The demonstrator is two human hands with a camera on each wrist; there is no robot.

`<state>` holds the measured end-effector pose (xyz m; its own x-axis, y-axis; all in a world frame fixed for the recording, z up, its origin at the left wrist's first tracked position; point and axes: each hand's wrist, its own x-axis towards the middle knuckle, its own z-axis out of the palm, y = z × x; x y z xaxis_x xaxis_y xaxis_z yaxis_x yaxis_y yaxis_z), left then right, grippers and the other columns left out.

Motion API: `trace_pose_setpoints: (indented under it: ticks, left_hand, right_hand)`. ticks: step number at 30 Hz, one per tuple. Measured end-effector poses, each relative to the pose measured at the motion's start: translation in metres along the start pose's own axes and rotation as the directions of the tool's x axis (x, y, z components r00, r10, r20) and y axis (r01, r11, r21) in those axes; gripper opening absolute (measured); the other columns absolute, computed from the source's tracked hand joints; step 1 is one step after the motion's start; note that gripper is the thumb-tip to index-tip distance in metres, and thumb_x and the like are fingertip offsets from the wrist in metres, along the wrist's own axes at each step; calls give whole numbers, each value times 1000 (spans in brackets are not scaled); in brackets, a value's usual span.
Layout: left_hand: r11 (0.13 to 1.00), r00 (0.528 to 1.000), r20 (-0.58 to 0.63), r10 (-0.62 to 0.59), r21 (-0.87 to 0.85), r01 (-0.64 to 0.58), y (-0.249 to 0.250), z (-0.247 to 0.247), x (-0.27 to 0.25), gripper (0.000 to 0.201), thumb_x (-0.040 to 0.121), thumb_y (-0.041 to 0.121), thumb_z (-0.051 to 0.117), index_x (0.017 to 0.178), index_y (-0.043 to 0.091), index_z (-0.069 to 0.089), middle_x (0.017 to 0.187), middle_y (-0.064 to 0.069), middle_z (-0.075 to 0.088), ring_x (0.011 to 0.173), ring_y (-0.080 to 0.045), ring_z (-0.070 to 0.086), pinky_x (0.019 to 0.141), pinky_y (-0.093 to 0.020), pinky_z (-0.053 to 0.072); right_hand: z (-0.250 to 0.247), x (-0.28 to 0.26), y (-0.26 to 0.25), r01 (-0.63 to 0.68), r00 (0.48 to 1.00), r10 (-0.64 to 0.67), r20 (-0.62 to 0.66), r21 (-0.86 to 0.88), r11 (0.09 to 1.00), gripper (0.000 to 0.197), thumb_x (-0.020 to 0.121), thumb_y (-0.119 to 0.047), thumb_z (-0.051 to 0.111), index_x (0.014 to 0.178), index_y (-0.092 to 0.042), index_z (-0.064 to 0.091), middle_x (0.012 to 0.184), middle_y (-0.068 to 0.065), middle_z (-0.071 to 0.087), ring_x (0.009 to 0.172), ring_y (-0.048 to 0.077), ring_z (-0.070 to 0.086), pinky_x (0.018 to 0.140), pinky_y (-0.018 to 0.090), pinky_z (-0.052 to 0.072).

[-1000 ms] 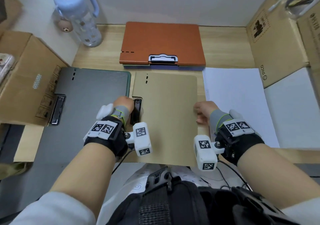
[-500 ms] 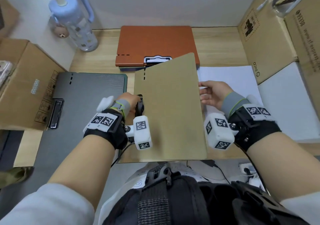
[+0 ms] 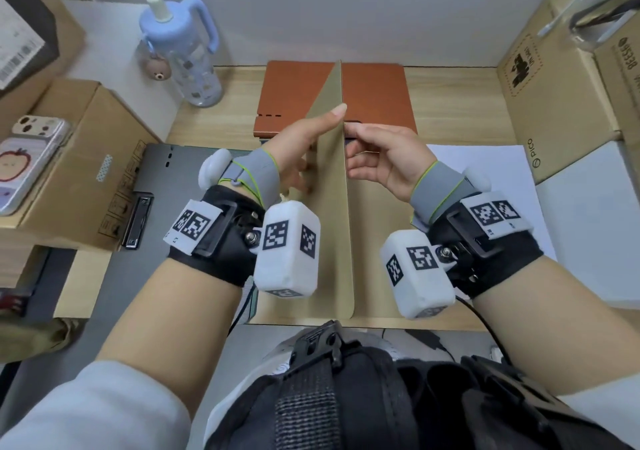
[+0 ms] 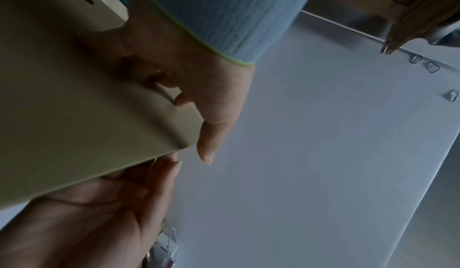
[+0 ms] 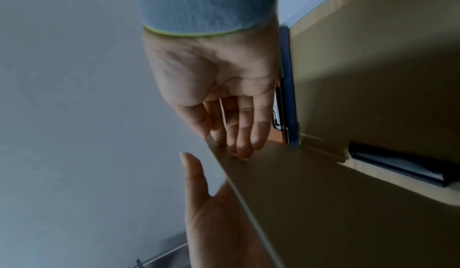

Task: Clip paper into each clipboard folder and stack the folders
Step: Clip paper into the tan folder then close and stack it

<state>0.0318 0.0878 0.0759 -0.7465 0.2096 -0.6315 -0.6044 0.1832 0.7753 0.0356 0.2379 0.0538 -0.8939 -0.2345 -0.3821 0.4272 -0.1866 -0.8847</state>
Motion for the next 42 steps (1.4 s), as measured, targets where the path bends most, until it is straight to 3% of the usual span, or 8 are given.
trace_pose_setpoints:
  ticks: [3,8,11,15,24,30,34,42]
  left_hand:
    - [999,999,50,20,33,-21,2,-5,-2,50,65,63,59,107,37,58,148,-5,37,135,-38,35,103,-63,30]
    - [995,997,-11,75,65,-75,1,-13,2,48,63,42,63,107,26,52,91,4,53,97,-31,48,67,-38,48]
    - [994,997,-26,76,78,-74,1,-26,-6,31,68,38,63,96,27,57,83,7,54,92,-26,50,78,-46,50]
    - [988,994,-87,72,142,-59,4,-52,-20,6,89,26,56,94,22,56,77,4,57,70,-18,59,63,-27,51]
    - [951,955,-298,5,296,87,-19,-131,-37,15,96,17,50,86,23,60,69,7,67,50,-4,64,47,-17,52]
    - [849,861,-502,-85,416,327,-48,-170,-31,20,92,24,59,107,15,51,110,-12,62,99,-29,62,88,-49,53]
    - [714,796,-603,-58,532,455,-68,-181,-19,36,90,24,62,118,5,51,124,-19,57,113,-36,57,88,-40,49]
    - [733,725,-686,-60,462,498,-111,-187,3,67,87,22,64,144,11,31,137,-18,48,122,-35,50,100,-39,40]
  right_hand:
    - [11,2,-2,24,999,-25,32,28,999,22,97,-7,42,90,-8,63,54,1,64,46,11,62,52,23,55]
    - [22,8,-5,37,996,-39,79,27,999,31,93,5,35,89,-9,62,52,2,66,46,11,65,53,23,57]
    - [30,13,-2,26,993,-26,116,5,1000,26,94,0,42,93,-14,64,58,0,68,50,11,66,56,22,58]
    - [40,22,8,3,982,14,190,-94,996,25,96,-8,44,100,-19,66,77,-4,69,63,8,66,69,22,56]
    - [41,49,57,-165,982,185,45,-281,946,29,93,-10,51,120,-19,58,109,2,61,99,14,51,91,27,39]
    - [29,68,92,-259,957,283,-62,-618,742,43,92,-8,53,135,-11,51,144,7,44,137,22,36,109,25,25]
    - [19,76,113,-294,940,325,-101,-723,625,46,91,-15,55,137,-14,49,158,6,18,144,24,23,118,34,16]
    - [18,75,127,-251,936,327,-128,-896,366,59,92,-23,52,147,-26,30,161,-1,-6,148,24,-9,117,55,2]
